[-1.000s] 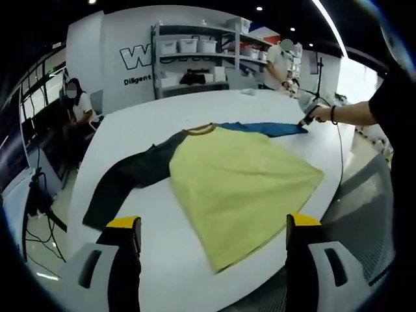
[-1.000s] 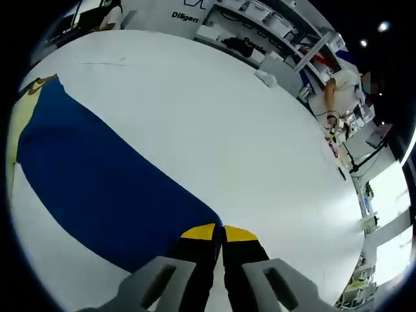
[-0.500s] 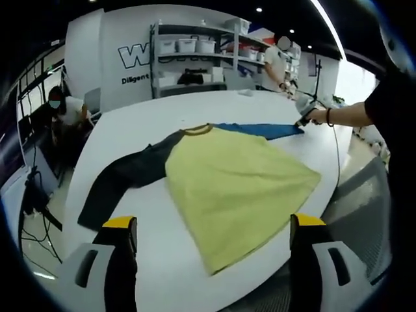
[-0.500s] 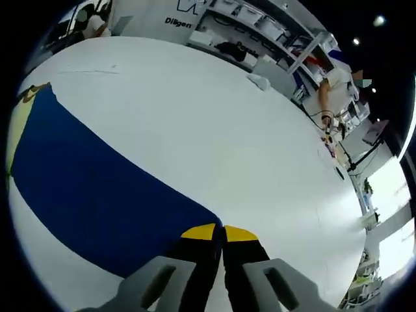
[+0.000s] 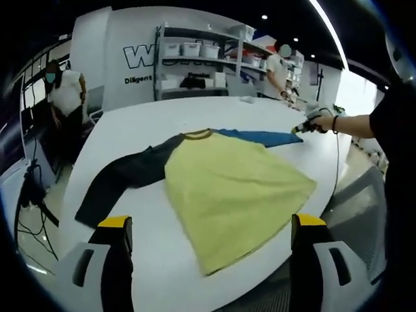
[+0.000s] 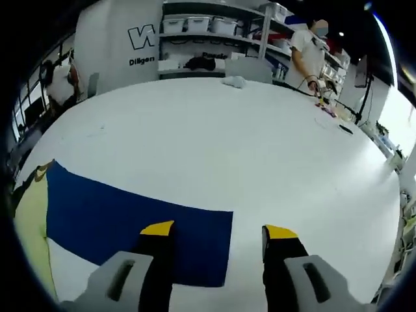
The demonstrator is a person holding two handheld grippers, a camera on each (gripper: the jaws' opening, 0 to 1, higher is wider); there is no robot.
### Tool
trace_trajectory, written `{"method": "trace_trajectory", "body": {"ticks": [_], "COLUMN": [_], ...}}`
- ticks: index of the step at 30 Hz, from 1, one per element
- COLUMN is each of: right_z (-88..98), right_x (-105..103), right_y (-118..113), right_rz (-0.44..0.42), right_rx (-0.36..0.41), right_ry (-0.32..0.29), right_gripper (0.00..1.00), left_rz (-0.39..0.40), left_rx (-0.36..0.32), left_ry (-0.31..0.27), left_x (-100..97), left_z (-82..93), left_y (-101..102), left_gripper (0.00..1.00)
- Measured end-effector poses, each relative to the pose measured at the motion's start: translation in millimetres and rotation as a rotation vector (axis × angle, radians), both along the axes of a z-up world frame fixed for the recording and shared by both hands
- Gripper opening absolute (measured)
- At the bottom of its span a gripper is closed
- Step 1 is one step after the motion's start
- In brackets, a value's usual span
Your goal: Fold the garment on the visible template until the final outline fits inside the template.
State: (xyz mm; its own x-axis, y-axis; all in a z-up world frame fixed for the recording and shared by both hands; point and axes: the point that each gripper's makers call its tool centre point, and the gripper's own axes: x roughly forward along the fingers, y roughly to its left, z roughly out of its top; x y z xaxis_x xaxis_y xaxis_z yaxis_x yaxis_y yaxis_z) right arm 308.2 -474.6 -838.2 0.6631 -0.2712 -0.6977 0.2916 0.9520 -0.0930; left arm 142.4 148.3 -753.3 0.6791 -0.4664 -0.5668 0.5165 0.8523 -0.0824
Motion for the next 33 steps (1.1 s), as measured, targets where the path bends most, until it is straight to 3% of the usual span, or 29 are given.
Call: {"method": "trace_trajectory", "body": {"ticks": [5,9,13,18,23,26,29,33], "right_z": [-3.0,-9.7,-21.6,-21.1,-20.8,-20.2,-20.7,-21.3], "right_x": [-11,-13,-20,-21,-29,-27,-26,-25], "right_y": [8,20,17,21,16,15,12,10], "right_rz": [0.02,0.061,0.063,0.012,-0.023,-0.011,-0.014,-0.031], "right_rx": [0.011,0.048,0.02,0.099,0.098,0.09,0.079,0.084], "right_ry": [0.022,0.035,0.076,0.043,0.054,0.044,0.045,0.047], "right_gripper": [0.61,0.6,0.51,0.43,0.21,0.16,0.03,0.0], "left_rz": [-0.027,-0.027,-0.038,-0.04,-0.033,-0.029,-0.023,-0.029], "left_rx": [-0.013,-0.019,-0.002,-0.004,-0.003,-0.004,0.002,0.007], "left_ry": [0.004,0.002,0.002,-0.001,-0.001,-0.003,-0.001,0.011], "left_x": [-2.9,-3.1,-5.8,-8.3,-10.3,-11.0,-11.4,-14.3], "left_z": [-0.3,0.6,1.6,3.3,3.3,3.7,2.1,-0.9], "left_y": [-7,-8,-9,-7,-5,-4,-3,-5], "left_gripper": [0.99,0.99,0.99,0.99,0.99,0.99,0.99,0.99]}}
